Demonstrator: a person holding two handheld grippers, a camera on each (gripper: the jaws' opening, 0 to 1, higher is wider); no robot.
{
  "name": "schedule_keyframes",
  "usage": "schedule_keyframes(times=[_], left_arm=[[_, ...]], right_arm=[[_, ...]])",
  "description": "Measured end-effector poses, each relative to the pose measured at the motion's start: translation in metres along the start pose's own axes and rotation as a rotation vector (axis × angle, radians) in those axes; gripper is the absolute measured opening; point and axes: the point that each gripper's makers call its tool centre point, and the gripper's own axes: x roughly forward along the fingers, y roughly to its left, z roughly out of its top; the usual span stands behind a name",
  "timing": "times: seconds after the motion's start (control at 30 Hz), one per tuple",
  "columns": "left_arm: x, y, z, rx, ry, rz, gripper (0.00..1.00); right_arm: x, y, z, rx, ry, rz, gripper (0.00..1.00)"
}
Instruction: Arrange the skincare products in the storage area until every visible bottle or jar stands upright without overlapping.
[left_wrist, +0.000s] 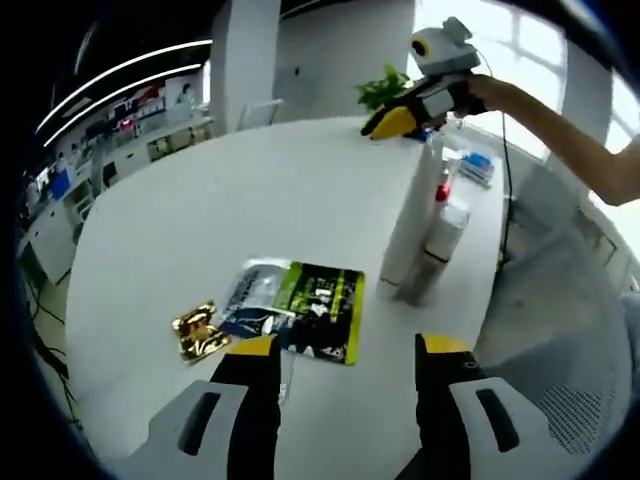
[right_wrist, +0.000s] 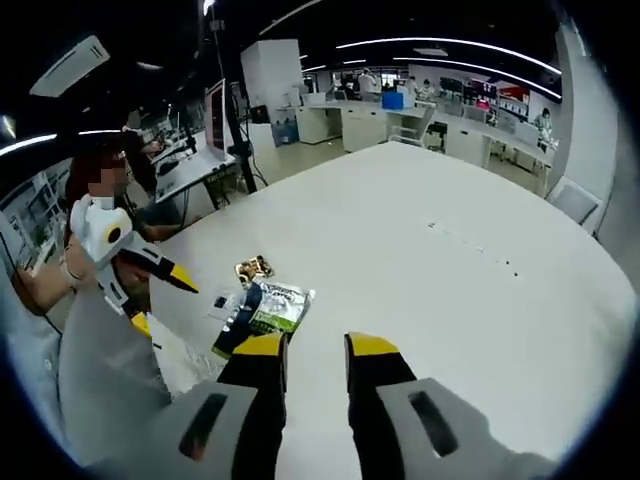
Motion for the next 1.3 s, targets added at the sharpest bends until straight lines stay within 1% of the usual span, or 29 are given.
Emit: schedule_keyframes(times=[0.03, 0.1, 0.13, 0.23, 0.27, 0.33, 0.37, 0.47, 0.5, 0.57, 0.6, 0.67, 0.77, 0.83, 0.87, 0.93, 0.97, 1.03, 1.1, 1.2, 1.3], left_arm=[[0.002, 0.003, -0.001, -0.008, 0.002, 0.003, 0.46], [0.006, 0.006, -0.003, -0.023, 0.011, 0.001, 0.40], [0.007, 0.006, -0.003, -0.028, 0.015, -0.001, 0.38], [0.011, 0.014, -0.008, -0.039, 0.030, 0.020, 0.39], [0.012, 0.016, -0.010, -0.045, 0.034, 0.022, 0.38], [0.014, 0.018, -0.014, -0.063, 0.050, 0.023, 0.34], [0.015, 0.020, -0.015, -0.070, 0.051, 0.026, 0.34], [0.021, 0.026, -0.022, -0.129, 0.072, 0.041, 0.34], [0.022, 0.026, -0.024, -0.142, 0.080, 0.041, 0.33], [0.025, 0.023, -0.030, -0.205, 0.103, 0.028, 0.29], [0.027, 0.024, -0.031, -0.217, 0.102, 0.027, 0.27], [0.031, 0.027, -0.032, -0.251, 0.098, 0.042, 0.26], [0.038, 0.024, -0.038, -0.277, 0.126, 0.032, 0.27], [0.041, 0.023, -0.041, -0.307, 0.149, 0.036, 0.25], [0.043, 0.022, -0.041, -0.335, 0.151, 0.034, 0.23], [0.045, 0.016, -0.040, -0.387, 0.149, 0.001, 0.16], [0.045, 0.012, -0.043, -0.404, 0.170, -0.018, 0.15], [0.047, 0.015, -0.045, -0.370, 0.174, 0.008, 0.17], [0.046, 0.016, -0.048, -0.362, 0.189, 0.020, 0.18], [0.044, 0.020, -0.050, -0.376, 0.185, 0.030, 0.19], [0.046, 0.023, -0.051, -0.385, 0.184, 0.037, 0.18]], right_arm=[[0.003, 0.000, -0.001, 0.007, 0.008, 0.011, 0.23], [0.016, 0.001, -0.008, 0.015, 0.046, 0.052, 0.23], [0.021, 0.000, -0.009, 0.017, 0.055, 0.054, 0.23], [0.036, -0.004, -0.014, 0.006, 0.083, 0.059, 0.24], [0.039, -0.003, -0.016, 0.008, 0.099, 0.073, 0.23], [0.048, -0.002, -0.016, 0.015, 0.108, 0.100, 0.23], [0.053, 0.000, -0.017, 0.018, 0.122, 0.125, 0.22], [0.065, 0.004, -0.020, 0.014, 0.152, 0.161, 0.22], [0.070, 0.005, -0.022, 0.011, 0.167, 0.176, 0.22], [0.076, 0.007, -0.025, 0.008, 0.179, 0.191, 0.21], [0.081, 0.008, -0.027, 0.008, 0.189, 0.204, 0.20], [0.085, 0.010, -0.032, 0.001, 0.209, 0.222, 0.20], [0.095, 0.013, -0.039, -0.003, 0.245, 0.254, 0.20], [0.102, 0.015, -0.042, -0.007, 0.264, 0.273, 0.20], [0.104, 0.016, -0.043, -0.003, 0.269, 0.282, 0.20], [0.110, 0.017, -0.045, 0.001, 0.280, 0.296, 0.19], [0.114, 0.018, -0.046, 0.003, 0.288, 0.304, 0.18], [0.120, 0.020, -0.048, 0.021, 0.297, 0.320, 0.18], [0.124, 0.024, -0.050, 0.035, 0.305, 0.337, 0.19], [0.132, 0.030, -0.055, 0.018, 0.335, 0.343, 0.19], [0.138, 0.031, -0.057, 0.013, 0.349, 0.340, 0.18]])
